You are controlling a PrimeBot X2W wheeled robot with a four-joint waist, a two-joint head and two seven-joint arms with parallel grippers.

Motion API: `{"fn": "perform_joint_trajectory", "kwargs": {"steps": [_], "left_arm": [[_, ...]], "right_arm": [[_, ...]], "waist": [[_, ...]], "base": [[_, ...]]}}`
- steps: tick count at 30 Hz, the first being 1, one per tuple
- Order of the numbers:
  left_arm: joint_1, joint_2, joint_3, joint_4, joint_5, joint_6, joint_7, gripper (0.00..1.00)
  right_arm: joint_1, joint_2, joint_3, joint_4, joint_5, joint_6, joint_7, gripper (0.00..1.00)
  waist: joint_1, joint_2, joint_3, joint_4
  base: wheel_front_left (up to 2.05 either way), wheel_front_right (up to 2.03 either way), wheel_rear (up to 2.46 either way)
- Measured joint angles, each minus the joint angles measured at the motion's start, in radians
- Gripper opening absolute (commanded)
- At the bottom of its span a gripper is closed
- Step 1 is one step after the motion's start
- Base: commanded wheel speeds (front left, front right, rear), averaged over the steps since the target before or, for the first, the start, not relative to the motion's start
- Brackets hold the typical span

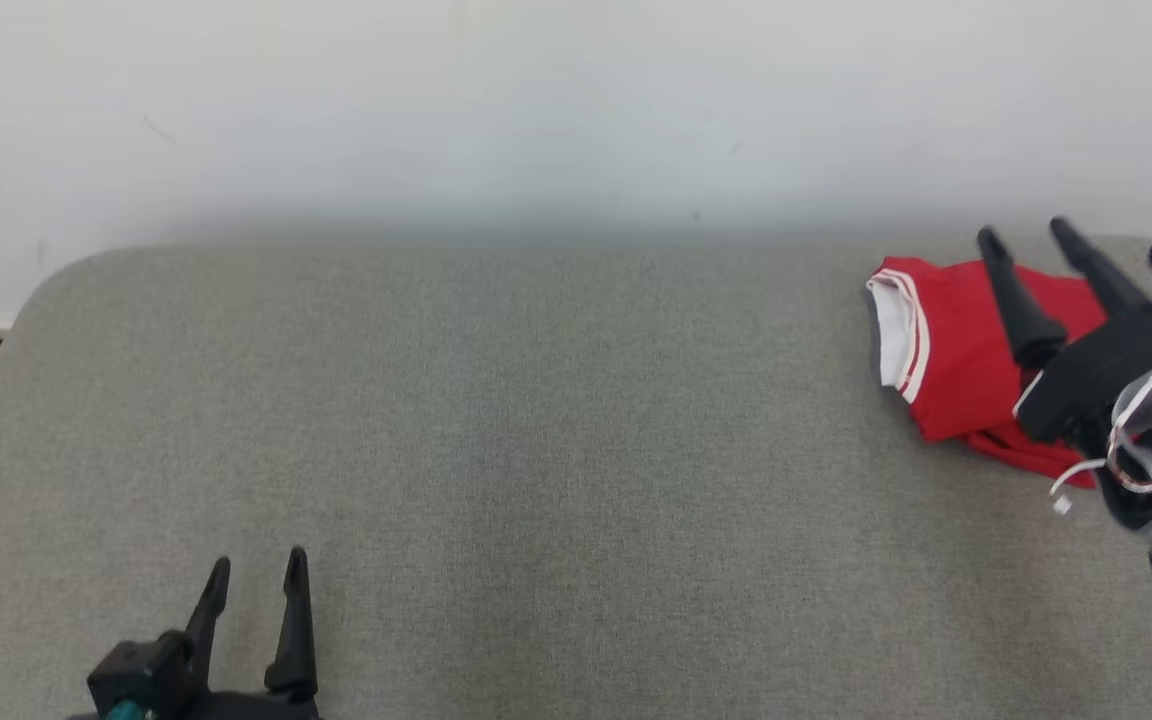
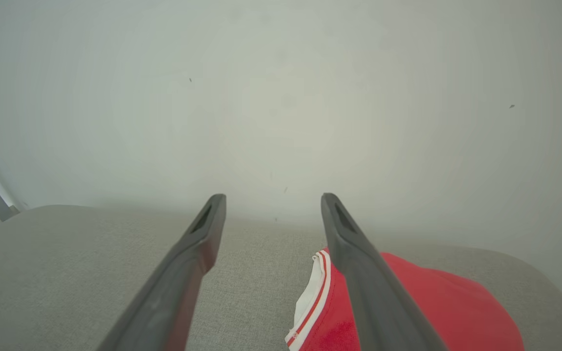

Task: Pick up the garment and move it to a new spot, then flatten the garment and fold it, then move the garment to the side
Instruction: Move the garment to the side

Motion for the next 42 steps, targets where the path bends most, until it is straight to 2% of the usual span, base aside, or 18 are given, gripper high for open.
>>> {"fn": "perform_joint_trajectory", "kwargs": {"steps": [7,10,17,25,36,39,42], "left_arm": [[0.076,0.012,0.031,-0.026,0.000,0.013,0.000,1.00],[0.081,0.011,0.038,-0.038,0.000,0.016,0.000,1.00],[0.136,0.001,0.046,-0.073,0.000,0.025,0.000,1.00],[0.153,-0.001,0.056,-0.100,0.002,0.026,0.000,1.00],[0.188,-0.003,0.069,-0.131,0.007,0.034,0.000,1.00],[0.199,-0.005,0.071,-0.135,0.010,0.035,0.000,1.00],[0.198,-0.005,0.072,-0.141,0.012,0.035,0.008,1.00]], "right_arm": [[0.122,0.012,0.016,-0.082,-0.035,-0.052,-0.009,1.00],[0.202,0.010,-0.011,-0.118,-0.032,-0.076,-0.010,1.00],[0.367,0.010,-0.099,-0.200,-0.014,-0.102,-0.014,1.00],[0.492,0.026,-0.197,-0.275,-0.077,-0.103,-0.014,1.00],[0.710,0.134,-0.484,-0.250,-0.248,-0.103,-0.014,1.00],[0.736,0.141,-0.518,-0.271,-0.290,-0.103,-0.015,1.00],[0.745,0.146,-0.506,-0.311,-0.321,-0.103,-0.015,1.00]], "waist": [[-0.0001,0.0000,-0.060,-0.018],[0.0001,0.0000,-0.081,-0.036],[0.0000,0.0000,-0.107,-0.053],[0.0002,0.0001,-0.114,-0.060],[0.0002,0.0001,-0.118,-0.068],[0.0002,0.0001,-0.115,-0.069],[0.0002,0.0001,-0.111,-0.069]], "base": [[0.00,0.00,0.00],[0.00,0.00,0.00],[0.00,0.00,0.00],[0.00,0.00,0.00],[0.00,0.00,0.00],[0.00,0.00,0.00],[0.00,0.00,0.00]]}}
